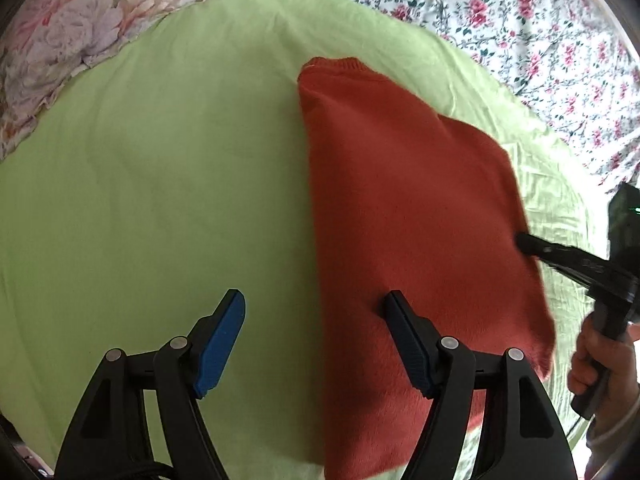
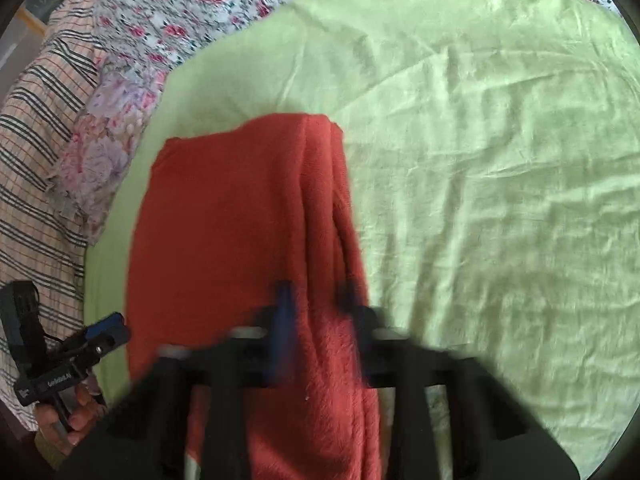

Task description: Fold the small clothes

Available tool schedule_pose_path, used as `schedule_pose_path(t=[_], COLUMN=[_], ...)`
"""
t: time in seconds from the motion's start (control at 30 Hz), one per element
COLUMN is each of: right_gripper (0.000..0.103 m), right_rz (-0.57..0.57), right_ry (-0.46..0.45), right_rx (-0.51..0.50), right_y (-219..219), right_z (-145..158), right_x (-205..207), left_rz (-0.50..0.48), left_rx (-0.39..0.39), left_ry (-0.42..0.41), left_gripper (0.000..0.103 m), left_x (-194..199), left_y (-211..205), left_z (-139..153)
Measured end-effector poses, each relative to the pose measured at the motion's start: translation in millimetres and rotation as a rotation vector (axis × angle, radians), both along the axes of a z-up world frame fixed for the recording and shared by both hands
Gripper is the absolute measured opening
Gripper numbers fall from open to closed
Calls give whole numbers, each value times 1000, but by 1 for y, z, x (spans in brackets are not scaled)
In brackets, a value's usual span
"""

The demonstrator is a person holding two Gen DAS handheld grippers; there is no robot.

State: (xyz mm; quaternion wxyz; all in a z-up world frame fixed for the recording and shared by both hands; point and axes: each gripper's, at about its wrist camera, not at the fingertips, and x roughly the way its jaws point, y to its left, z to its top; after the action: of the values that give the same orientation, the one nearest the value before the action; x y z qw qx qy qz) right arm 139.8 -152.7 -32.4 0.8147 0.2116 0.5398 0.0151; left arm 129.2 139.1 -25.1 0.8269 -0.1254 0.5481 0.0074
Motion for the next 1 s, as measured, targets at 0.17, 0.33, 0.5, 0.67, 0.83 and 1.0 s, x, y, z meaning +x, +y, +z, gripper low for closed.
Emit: schedule_pose_path(t=[0.17,0.33,0.5,0.67,0.83,1.0], right_gripper=[14,14,23,25,54,69], right_rz=[9,-9,-36,-70,-72,-20], right_ry=[-10,0,-4,-13,-31,-42], right_rx=[-27,-14,-14,-59,-31,-59], right_y=[-1,-6,-7,-10,-1,25], right_z=[3,-13,-2,22,41,52], right_x=[-2,1,-7,-32,-70,-111], left_rz=[-17,-18,-29,-50,-88,-119], left_rx=[46,32,69,76,126,177], left_ry=[19,15,13,16,-2,-24], left_gripper=[74,76,76,75,75,81], left_x=[6,6,-1,-24,-52,-83], left_y=[-6,-1,-6,-10,-21,-31], left_z=[-14,-18,-5,3,14,19])
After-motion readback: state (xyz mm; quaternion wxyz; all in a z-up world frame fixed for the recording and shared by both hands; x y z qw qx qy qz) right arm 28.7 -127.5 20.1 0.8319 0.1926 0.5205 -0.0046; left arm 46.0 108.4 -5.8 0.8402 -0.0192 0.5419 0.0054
